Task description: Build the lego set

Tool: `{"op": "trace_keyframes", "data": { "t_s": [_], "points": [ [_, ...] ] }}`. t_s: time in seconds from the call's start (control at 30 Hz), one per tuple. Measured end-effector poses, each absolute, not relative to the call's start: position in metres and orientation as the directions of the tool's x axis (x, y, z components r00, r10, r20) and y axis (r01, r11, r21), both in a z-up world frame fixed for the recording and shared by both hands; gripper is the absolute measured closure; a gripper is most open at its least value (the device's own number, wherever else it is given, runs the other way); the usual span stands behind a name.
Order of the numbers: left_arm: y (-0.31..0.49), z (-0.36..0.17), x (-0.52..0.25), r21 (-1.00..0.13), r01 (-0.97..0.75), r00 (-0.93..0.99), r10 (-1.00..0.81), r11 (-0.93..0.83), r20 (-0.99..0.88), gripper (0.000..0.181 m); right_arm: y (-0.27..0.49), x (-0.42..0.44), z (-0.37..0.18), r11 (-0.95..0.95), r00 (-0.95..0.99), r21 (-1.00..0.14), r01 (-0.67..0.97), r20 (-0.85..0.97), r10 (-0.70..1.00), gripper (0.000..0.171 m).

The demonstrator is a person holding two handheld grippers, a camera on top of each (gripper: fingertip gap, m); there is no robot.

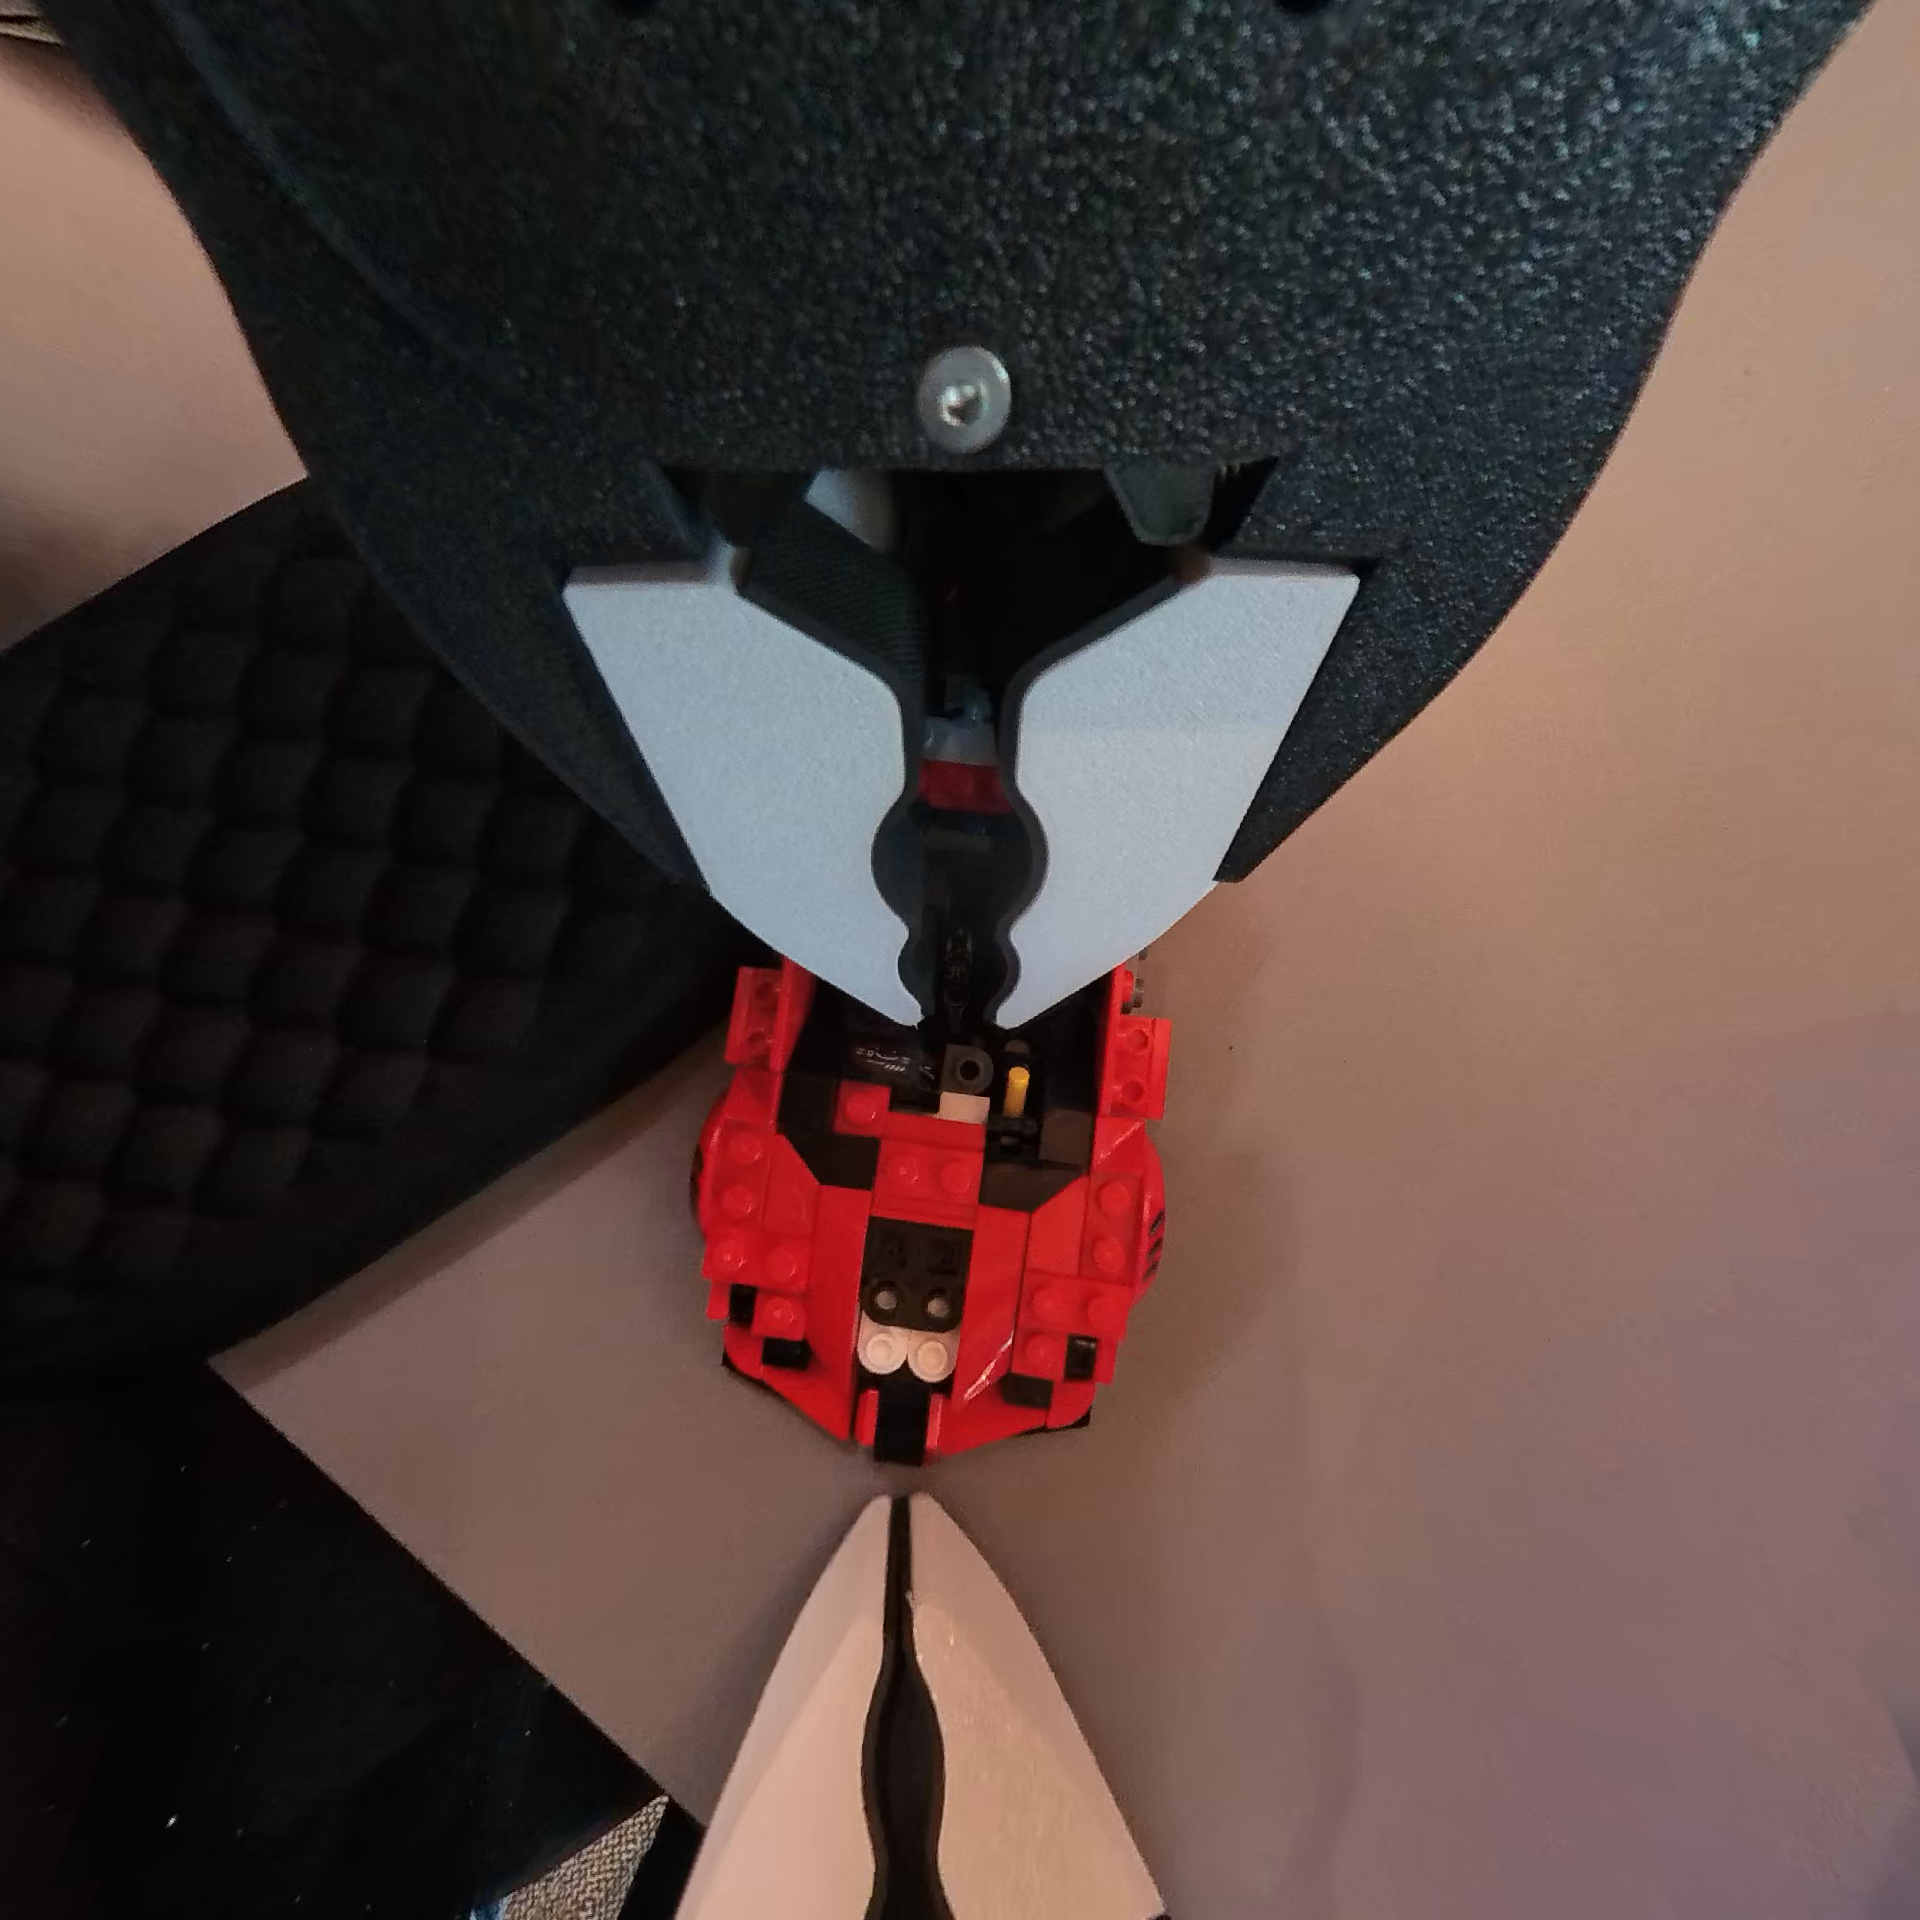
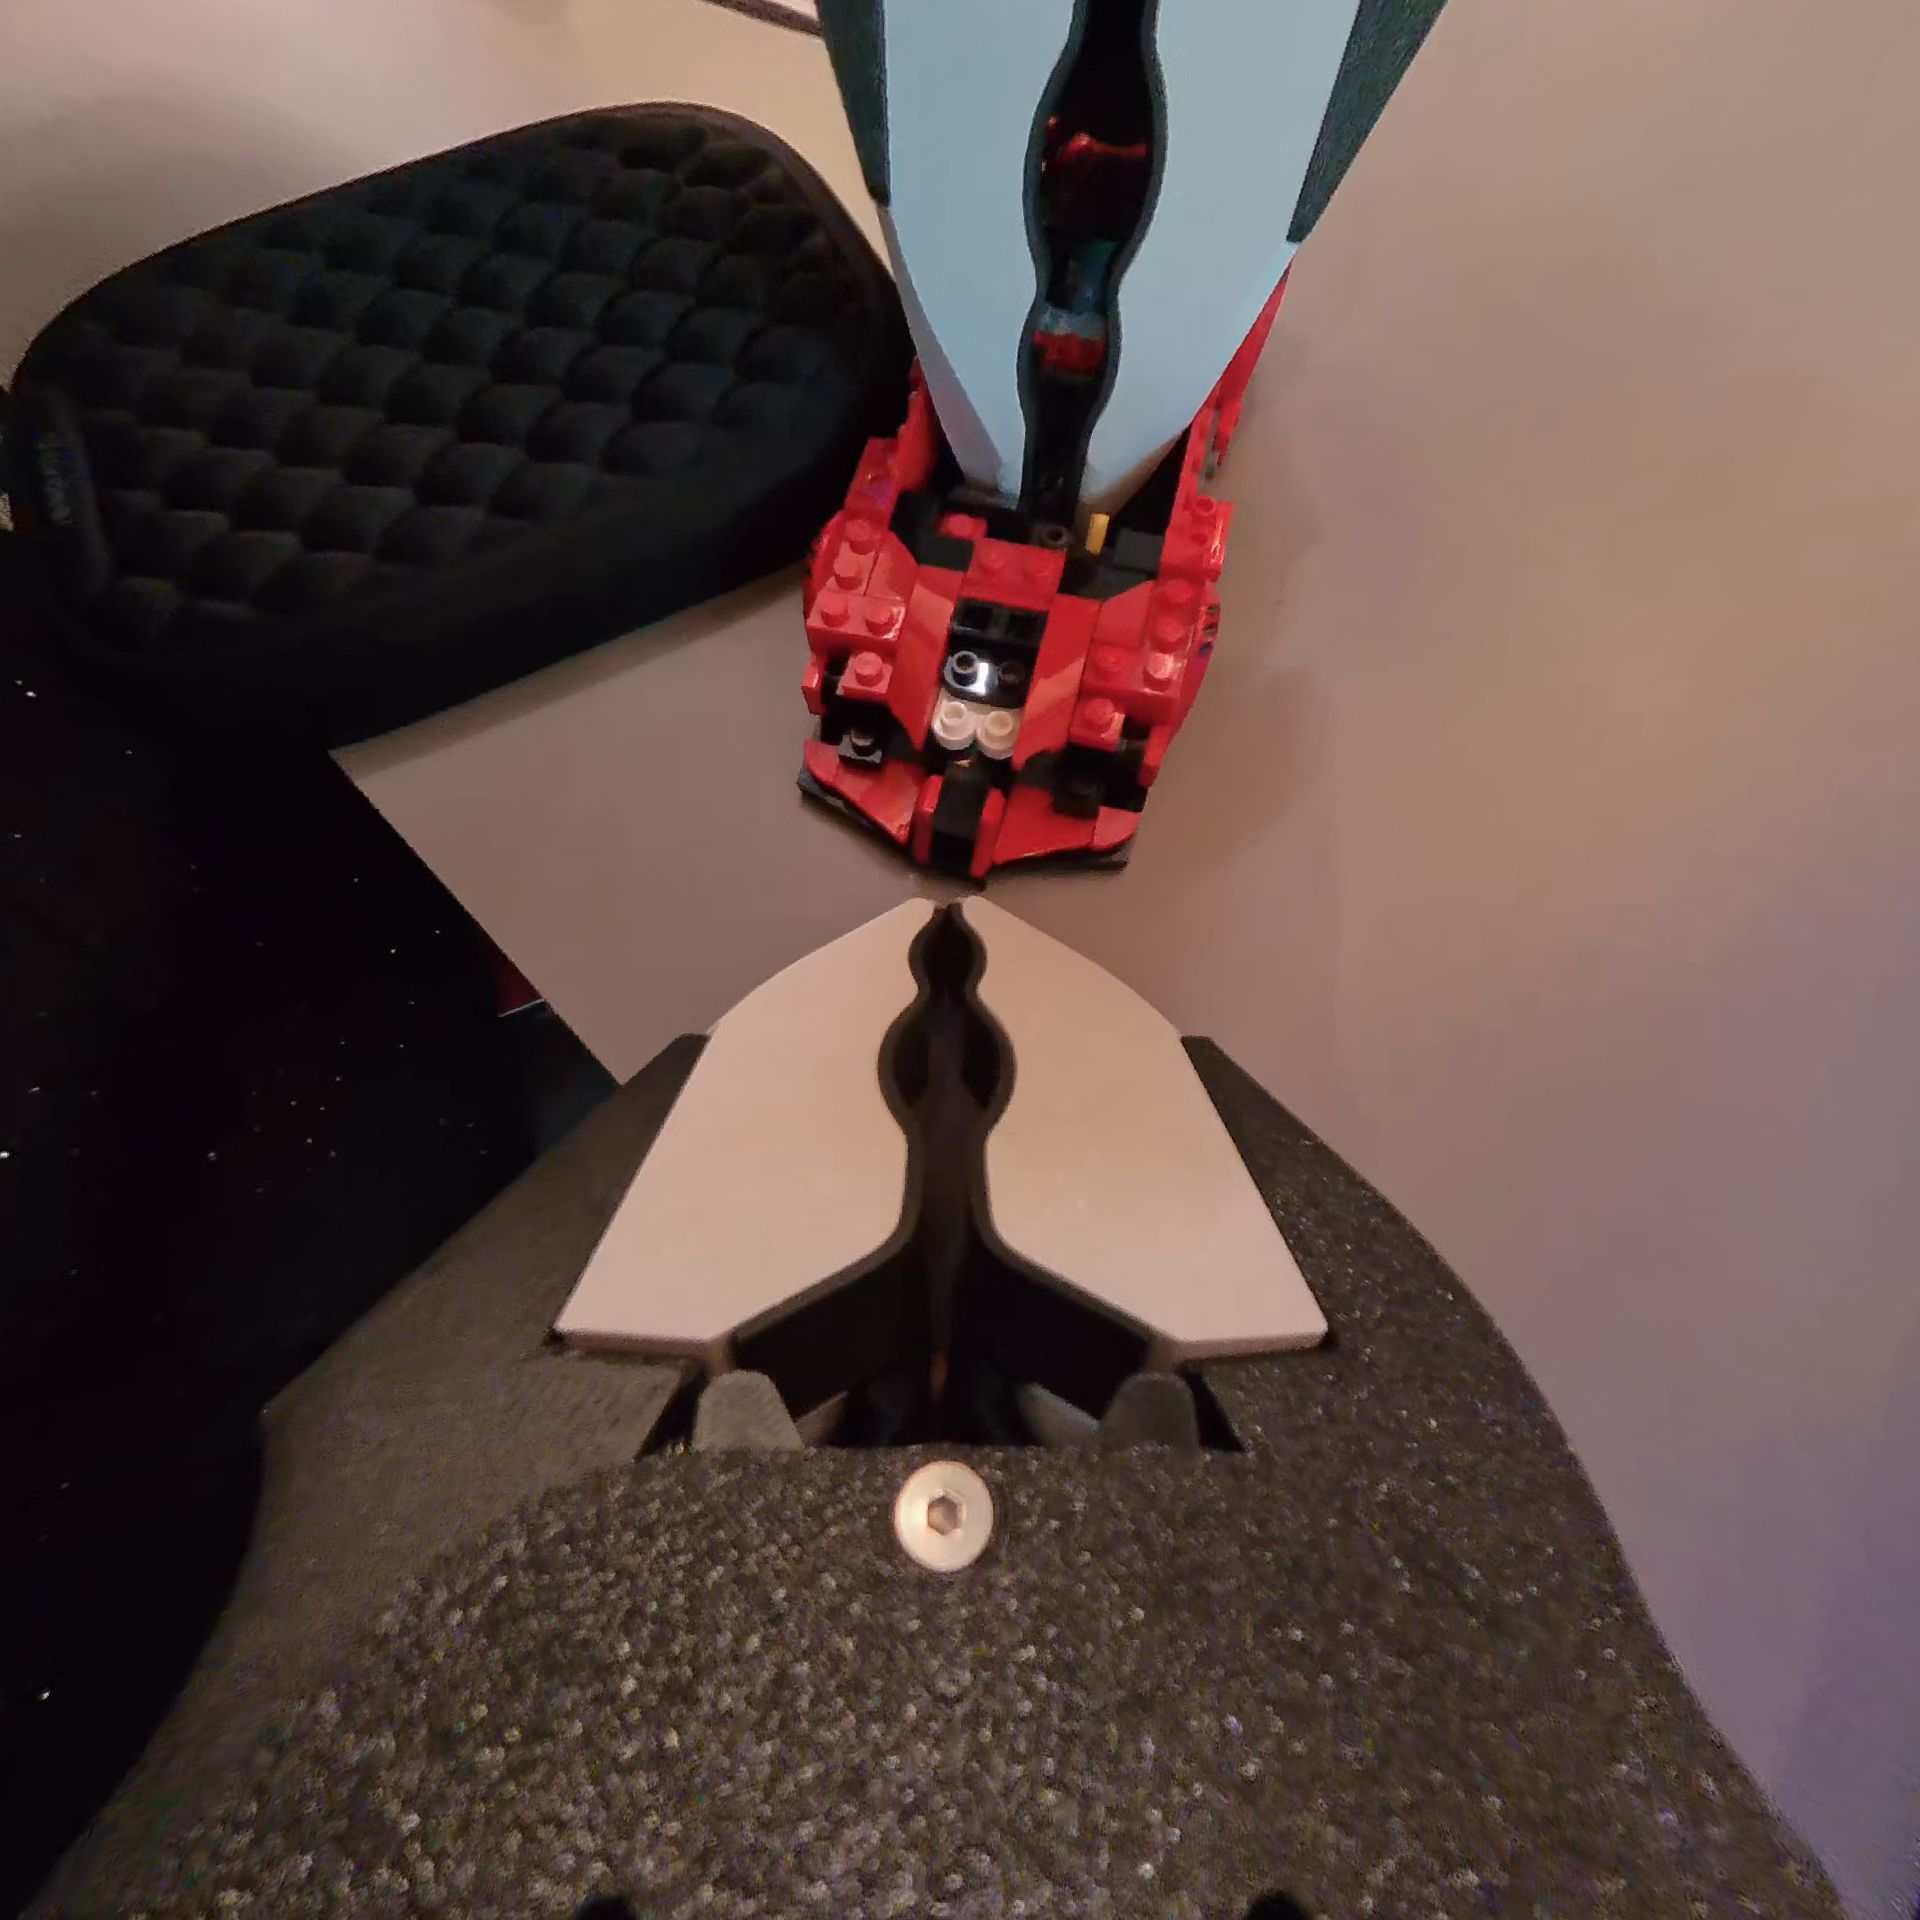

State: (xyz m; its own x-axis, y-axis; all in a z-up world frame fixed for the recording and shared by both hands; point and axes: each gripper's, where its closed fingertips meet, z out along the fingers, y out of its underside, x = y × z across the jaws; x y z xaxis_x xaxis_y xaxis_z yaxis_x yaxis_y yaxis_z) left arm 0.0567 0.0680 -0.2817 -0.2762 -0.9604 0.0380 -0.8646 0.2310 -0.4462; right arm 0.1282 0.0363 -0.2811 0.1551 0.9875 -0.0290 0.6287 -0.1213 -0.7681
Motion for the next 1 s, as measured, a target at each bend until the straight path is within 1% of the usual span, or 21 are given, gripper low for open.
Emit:
{"op": "trace_keyframes", "data": {
  "t_s": [0.2,0.43,1.0],
  "points": [
    [0.0676,-0.2817,0.0572,-0.451,-0.863,-0.274,-0.961,0.229,0.038,0.174,0.0359,0.1221,-0.281,-0.171,0.175,-0.782,0.599,-0.081,0.981,0.171],
    [0.0656,-0.2816,0.0577,-0.471,-0.859,-0.252,-0.967,0.201,0.046,0.174,0.037,0.1211,-0.2808,-0.163,0.202,-0.799,0.579,-0.053,0.978,0.171],
    [0.0654,-0.2823,0.0572,-0.447,-0.866,-0.265,-0.964,0.224,0.032,0.174,0.0395,0.1188,-0.2812,-0.163,0.216,-0.808,0.567,-0.045,0.975,0.171]
  ]
}}
